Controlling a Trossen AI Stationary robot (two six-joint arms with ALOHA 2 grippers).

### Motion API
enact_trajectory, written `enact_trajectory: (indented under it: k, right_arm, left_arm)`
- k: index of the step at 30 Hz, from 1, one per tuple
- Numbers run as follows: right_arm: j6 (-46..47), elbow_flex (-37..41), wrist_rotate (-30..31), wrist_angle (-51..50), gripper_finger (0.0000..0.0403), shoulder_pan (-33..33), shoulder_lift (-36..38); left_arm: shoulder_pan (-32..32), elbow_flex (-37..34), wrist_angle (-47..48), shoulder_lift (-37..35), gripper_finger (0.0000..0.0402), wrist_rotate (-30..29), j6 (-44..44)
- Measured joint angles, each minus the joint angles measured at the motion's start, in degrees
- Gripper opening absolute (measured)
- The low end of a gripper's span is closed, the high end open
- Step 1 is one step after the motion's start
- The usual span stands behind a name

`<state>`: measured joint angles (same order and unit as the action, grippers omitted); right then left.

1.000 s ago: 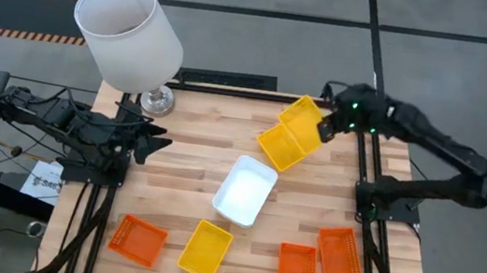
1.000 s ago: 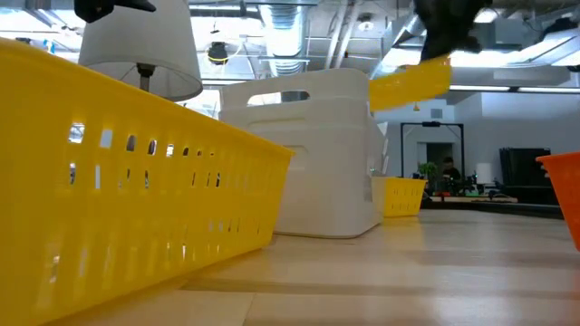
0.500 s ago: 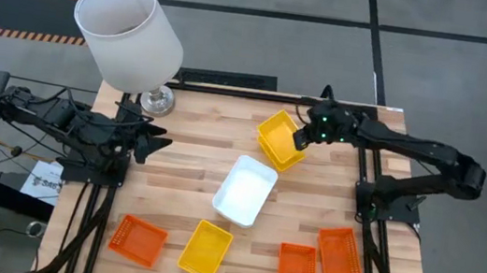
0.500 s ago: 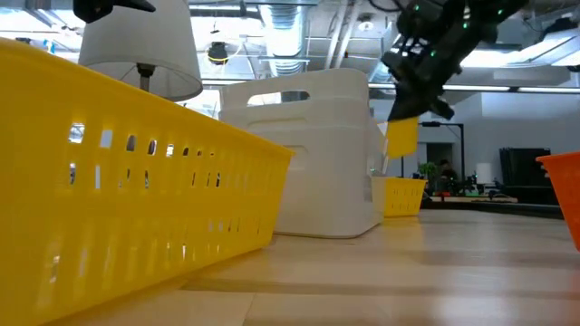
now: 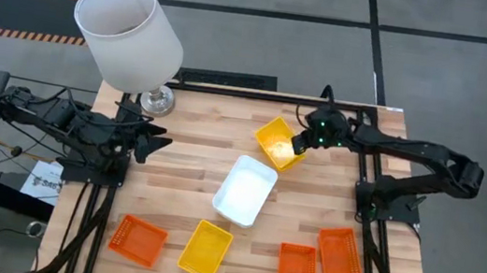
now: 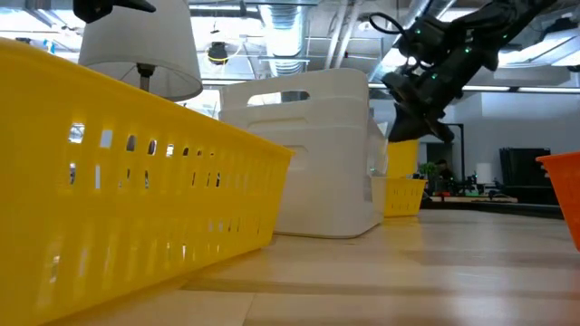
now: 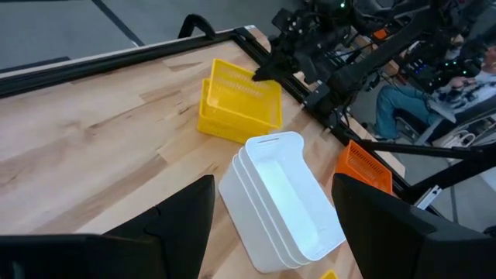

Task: Stack baskets by color
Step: Stack the middle yellow bin on the top yellow bin

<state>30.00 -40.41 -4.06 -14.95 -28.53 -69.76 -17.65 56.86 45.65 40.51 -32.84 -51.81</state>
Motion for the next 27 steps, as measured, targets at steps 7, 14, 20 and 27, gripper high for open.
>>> enact_trajectory:
  k: [7,14,20,27]
  right_arm:
    - [-0.46,1.38,-0.83,1.81,0.0016,-0.55,0.0]
    - [-0.46,1.36,-0.87,1.17,0.0033,-1.64,0.04]
    - [-0.44,1.36,-1.55,-1.1,0.0046,-1.62,0.02]
    - [-0.51,1.35,-1.92,-1.05,0.0082,-1.62,-0.44]
  left_arm:
    - [0.01,0.0,0.0,0.0,0.0249,-0.04,-0.09]
    - [0.02,0.0,-0.02,0.0,0.0249,-0.19,-0.09]
    - [0.02,0.0,0.0,0.0,0.0249,-0.19,0.03]
    - [0.02,0.0,-0.02,0.0,0.0249,-0.17,0.09]
